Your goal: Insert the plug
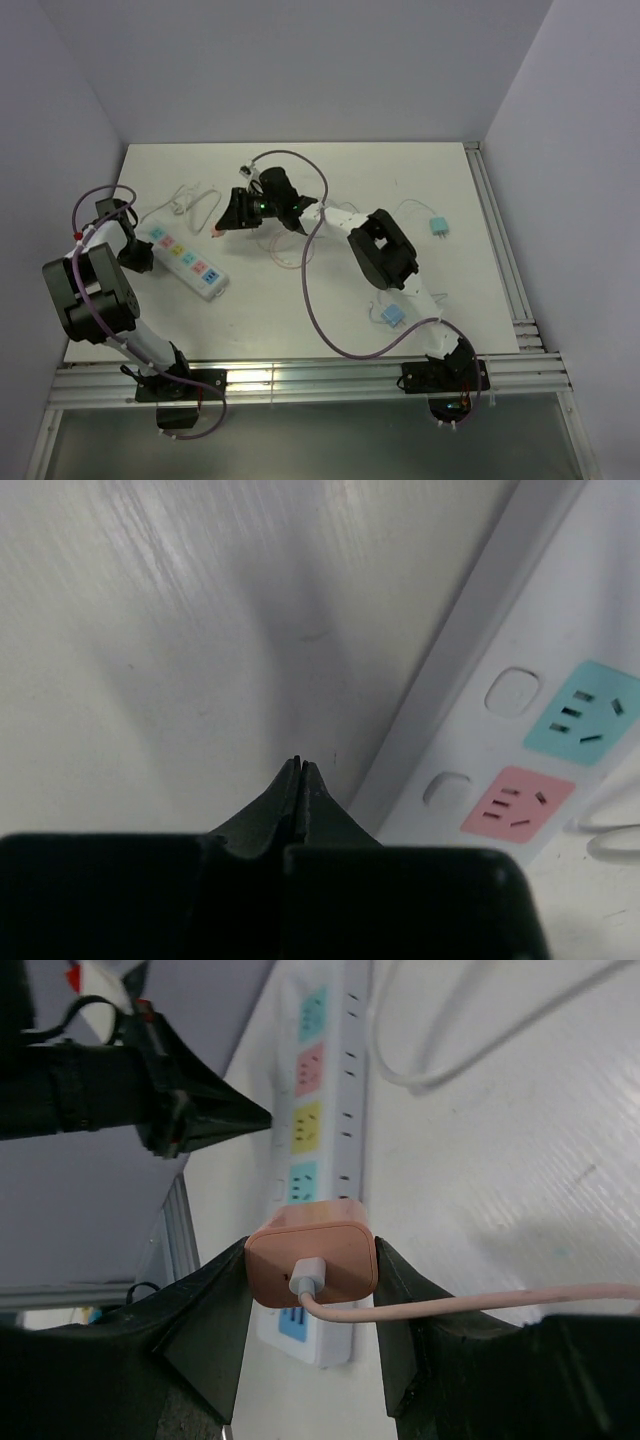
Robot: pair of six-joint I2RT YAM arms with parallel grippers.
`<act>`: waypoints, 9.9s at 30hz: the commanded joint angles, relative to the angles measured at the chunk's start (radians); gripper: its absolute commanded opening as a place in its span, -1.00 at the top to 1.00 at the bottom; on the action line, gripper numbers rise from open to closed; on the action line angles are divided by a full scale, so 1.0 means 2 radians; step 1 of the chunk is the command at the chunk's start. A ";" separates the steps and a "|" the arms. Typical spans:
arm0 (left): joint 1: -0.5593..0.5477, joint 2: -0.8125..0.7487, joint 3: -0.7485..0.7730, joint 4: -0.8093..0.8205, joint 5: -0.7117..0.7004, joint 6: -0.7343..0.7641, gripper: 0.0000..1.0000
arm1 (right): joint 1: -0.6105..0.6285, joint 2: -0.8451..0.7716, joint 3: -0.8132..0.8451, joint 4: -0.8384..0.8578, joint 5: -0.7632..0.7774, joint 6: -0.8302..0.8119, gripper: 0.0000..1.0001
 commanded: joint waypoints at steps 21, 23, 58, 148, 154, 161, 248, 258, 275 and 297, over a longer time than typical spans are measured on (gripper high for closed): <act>0.015 0.138 0.147 0.028 0.059 0.021 0.99 | 0.040 0.062 0.043 -0.024 0.006 0.065 1.00; 0.015 0.130 0.129 0.050 0.067 0.019 0.99 | 0.041 0.065 0.047 -0.033 0.009 0.060 1.00; -0.130 0.085 0.080 0.078 0.204 0.083 0.99 | 0.093 -0.105 -0.117 -0.033 0.015 -0.130 1.00; -0.118 -0.028 -0.022 0.119 0.211 0.077 0.22 | 0.045 0.015 0.192 -0.227 0.193 -0.546 1.00; -0.118 -0.027 -0.021 0.118 0.213 0.080 0.23 | 0.044 0.006 0.178 -0.237 0.170 -0.549 1.00; -0.119 -0.027 -0.023 0.119 0.215 0.080 0.23 | 0.041 0.037 0.218 -0.298 0.151 -0.553 1.00; -0.178 0.079 0.084 0.089 0.236 0.101 0.31 | 0.042 -0.088 0.015 -0.255 0.157 -0.436 1.00; -0.179 0.046 0.039 0.112 0.217 0.073 0.28 | 0.053 -0.080 0.049 -0.258 0.193 -0.432 1.00; -0.170 0.043 0.031 0.121 0.223 0.064 0.26 | 0.056 -0.027 0.120 -0.354 0.182 -0.486 1.00; -0.162 0.046 0.022 0.131 0.239 0.057 0.26 | 0.059 0.002 0.134 -0.359 0.196 -0.486 1.00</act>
